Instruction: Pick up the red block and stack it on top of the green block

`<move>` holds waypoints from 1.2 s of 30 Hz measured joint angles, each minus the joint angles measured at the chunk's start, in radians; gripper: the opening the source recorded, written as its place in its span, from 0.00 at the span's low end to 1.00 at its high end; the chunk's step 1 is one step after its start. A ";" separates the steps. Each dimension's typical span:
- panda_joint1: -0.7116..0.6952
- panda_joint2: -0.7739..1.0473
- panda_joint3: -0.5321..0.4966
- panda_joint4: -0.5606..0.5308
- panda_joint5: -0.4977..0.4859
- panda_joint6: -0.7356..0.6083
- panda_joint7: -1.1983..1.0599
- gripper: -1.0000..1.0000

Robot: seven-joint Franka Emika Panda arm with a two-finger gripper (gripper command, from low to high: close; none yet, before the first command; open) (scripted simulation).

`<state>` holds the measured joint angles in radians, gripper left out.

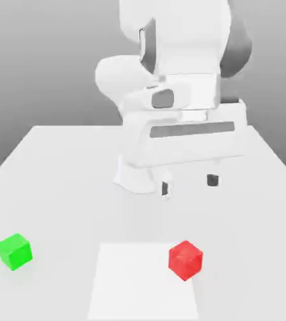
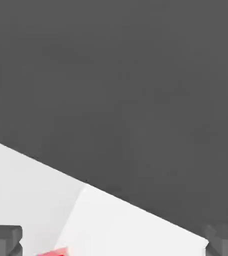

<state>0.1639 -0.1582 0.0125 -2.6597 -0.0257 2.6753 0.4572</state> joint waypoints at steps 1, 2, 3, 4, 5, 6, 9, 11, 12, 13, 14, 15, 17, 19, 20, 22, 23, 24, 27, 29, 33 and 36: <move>0.007 0.036 0.003 -0.020 0.003 0.022 -0.023 0.50; 0.014 0.072 0.007 -0.041 0.007 0.043 -0.046 0.50; 0.027 0.108 0.012 -0.061 0.012 0.064 -0.070 0.50; 0.032 0.145 0.016 -0.081 0.017 0.086 -0.094 0.50; 0.039 0.181 0.017 -0.088 0.015 0.112 -0.102 0.50; 0.037 0.217 0.015 -0.089 0.011 0.140 -0.104 0.50; 0.041 0.325 0.007 -0.079 -0.001 0.231 -0.100 0.50; 0.043 0.396 0.004 -0.069 -0.003 0.292 -0.098 0.00; 0.043 0.396 0.004 -0.069 -0.003 0.292 -0.098 0.00; 0.043 0.396 0.004 -0.069 -0.004 0.291 -0.098 0.00; 0.043 0.396 0.004 -0.069 -0.004 0.291 -0.098 0.00; 0.043 0.396 0.004 -0.069 -0.005 0.291 -0.097 0.00; 0.044 0.413 0.003 -0.066 -0.006 0.305 -0.095 0.00; 0.042 0.382 0.004 -0.071 -0.007 0.278 -0.095 0.00; 0.041 0.352 0.006 -0.075 -0.005 0.253 -0.096 0.00; 0.040 0.285 0.009 -0.085 0.002 0.195 -0.102 0.00; 0.039 0.250 0.011 -0.090 0.008 0.165 -0.106 0.00; 0.040 0.214 0.013 -0.096 0.015 0.135 -0.112 0.00; -0.076 0.185 -0.039 -0.076 0.025 0.086 -0.152 0.00; -0.164 0.184 -0.078 -0.054 0.028 0.062 -0.183 0.00; -0.339 0.186 -0.155 -0.009 0.035 0.018 -0.249 0.00; -0.470 0.188 -0.213 0.025 0.039 -0.014 -0.298 0.00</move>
<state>-0.3057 0.0297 -0.2006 -2.6343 0.0137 2.6612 0.1594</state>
